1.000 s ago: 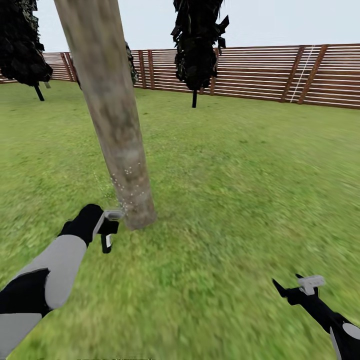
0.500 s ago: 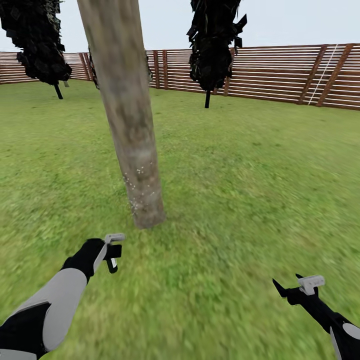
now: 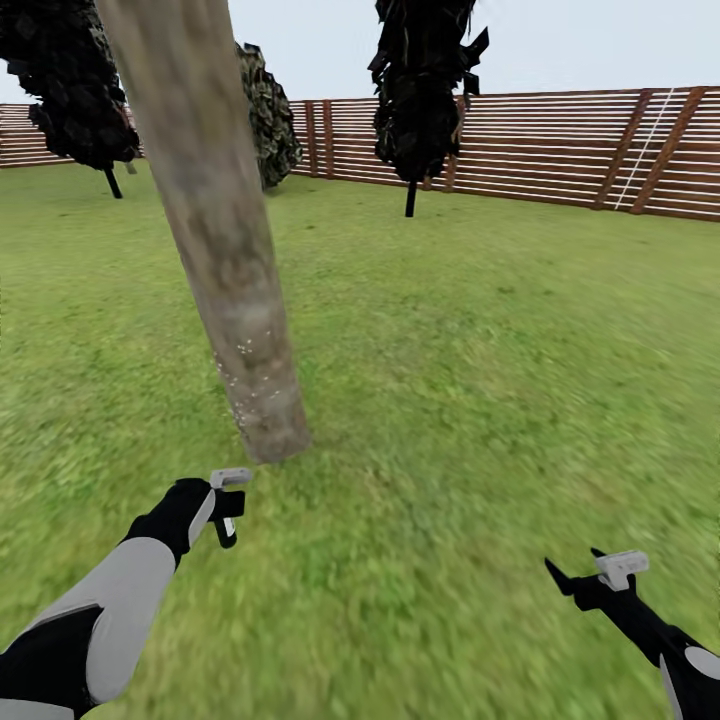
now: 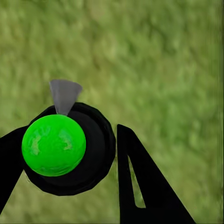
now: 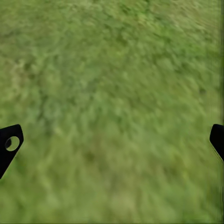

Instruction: In the garden, pick up the pesticide atomizer on the floor and spray pesticide onto both trees until each tree trunk is fully covered.

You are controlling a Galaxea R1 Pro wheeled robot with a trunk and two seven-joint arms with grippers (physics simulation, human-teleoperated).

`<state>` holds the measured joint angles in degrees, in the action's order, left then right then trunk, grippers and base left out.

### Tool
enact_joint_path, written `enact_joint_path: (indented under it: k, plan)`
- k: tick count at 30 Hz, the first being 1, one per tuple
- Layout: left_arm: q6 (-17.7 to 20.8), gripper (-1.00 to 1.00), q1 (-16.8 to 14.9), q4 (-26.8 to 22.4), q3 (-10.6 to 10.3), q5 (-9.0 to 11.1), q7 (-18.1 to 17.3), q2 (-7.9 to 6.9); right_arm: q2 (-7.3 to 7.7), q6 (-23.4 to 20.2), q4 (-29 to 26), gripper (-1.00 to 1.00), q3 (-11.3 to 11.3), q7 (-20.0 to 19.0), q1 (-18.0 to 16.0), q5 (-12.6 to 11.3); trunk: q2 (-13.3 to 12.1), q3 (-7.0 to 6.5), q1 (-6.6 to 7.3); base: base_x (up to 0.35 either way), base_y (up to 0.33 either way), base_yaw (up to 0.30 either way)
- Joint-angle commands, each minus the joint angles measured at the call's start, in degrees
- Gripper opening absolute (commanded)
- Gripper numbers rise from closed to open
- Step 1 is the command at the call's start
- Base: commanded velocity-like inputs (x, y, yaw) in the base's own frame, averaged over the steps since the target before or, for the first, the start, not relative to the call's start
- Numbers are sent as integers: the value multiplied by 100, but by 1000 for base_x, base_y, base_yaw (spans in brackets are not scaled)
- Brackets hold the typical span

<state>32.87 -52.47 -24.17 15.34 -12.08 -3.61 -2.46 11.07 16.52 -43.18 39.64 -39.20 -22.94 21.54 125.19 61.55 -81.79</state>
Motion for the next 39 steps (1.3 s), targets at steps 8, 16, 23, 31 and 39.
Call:
enact_joint_path:
  k: [8,16,23,31,39]
  plan:
    - [2,-100,0,6,1,2,1,0,-9,0,19,100,0,0,0,0,0,0,0,144,-276,187]
    - [0,-100,0,8,-1,12,9,0,-9,0,4,100,0,0,0,0,0,0,0,209,-274,120]
    - [1,-100,0,9,-1,15,5,0,-9,0,14,100,0,0,0,0,0,0,0,100,-273,65]
    - [7,-100,0,7,-3,11,7,0,-9,0,13,100,0,0,0,0,0,0,0,2,-276,269]
    - [13,-100,0,0,4,-5,0,-25,-17,0,20,100,-9,0,0,0,0,0,0,133,-276,146]
